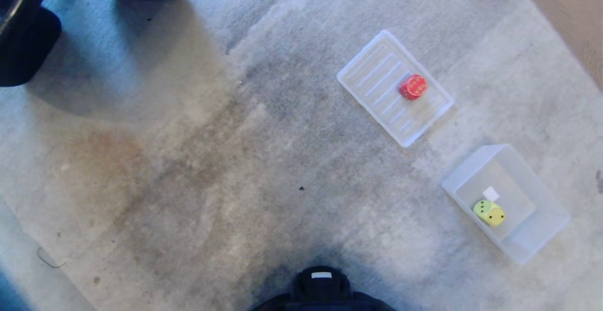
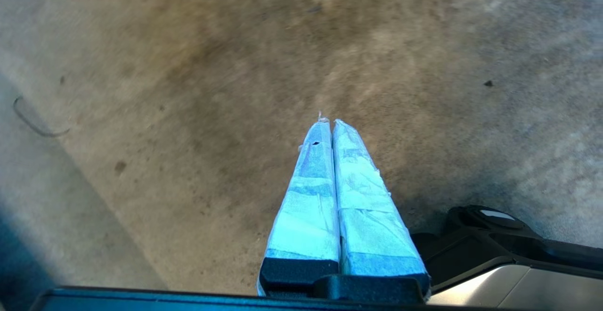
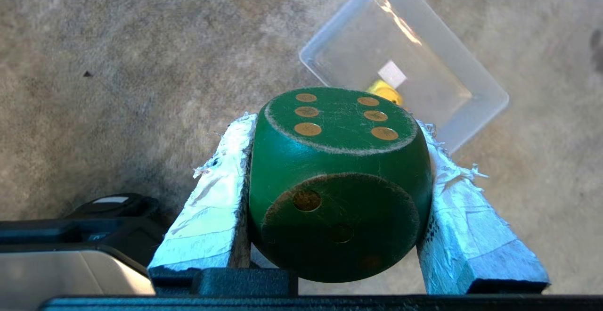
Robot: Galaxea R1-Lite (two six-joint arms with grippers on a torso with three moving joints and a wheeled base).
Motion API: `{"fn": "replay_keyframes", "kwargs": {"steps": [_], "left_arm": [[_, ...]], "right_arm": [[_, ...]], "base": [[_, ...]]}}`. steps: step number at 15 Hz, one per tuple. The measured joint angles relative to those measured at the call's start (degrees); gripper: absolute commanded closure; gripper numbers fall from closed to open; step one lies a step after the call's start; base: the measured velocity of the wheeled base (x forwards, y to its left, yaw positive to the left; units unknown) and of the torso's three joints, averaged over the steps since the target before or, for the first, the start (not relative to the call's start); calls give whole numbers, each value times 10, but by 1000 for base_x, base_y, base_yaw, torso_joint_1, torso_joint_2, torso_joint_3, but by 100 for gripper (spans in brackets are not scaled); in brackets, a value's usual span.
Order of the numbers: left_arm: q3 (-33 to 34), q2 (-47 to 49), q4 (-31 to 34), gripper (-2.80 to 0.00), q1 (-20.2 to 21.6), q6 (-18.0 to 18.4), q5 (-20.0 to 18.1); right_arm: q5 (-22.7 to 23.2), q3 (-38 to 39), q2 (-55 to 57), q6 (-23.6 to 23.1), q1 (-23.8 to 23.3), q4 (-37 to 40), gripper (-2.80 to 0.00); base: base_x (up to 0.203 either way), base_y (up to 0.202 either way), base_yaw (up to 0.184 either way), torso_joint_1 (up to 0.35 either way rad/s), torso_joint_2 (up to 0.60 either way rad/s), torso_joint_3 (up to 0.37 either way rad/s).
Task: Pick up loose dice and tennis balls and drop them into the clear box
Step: Put the toys in the box
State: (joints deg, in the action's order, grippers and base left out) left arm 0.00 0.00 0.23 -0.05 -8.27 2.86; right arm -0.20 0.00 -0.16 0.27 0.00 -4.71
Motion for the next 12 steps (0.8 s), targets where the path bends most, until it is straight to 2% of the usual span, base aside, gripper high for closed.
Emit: {"fn": "replay_keyframes", "kwargs": {"steps": [12], "left_arm": [[0, 0, -1, 0, -1, 0, 0]], "right_arm": [[2, 0, 1, -10, 0, 1, 0]], "base": [[0, 0, 0, 0, 0, 0]]}}
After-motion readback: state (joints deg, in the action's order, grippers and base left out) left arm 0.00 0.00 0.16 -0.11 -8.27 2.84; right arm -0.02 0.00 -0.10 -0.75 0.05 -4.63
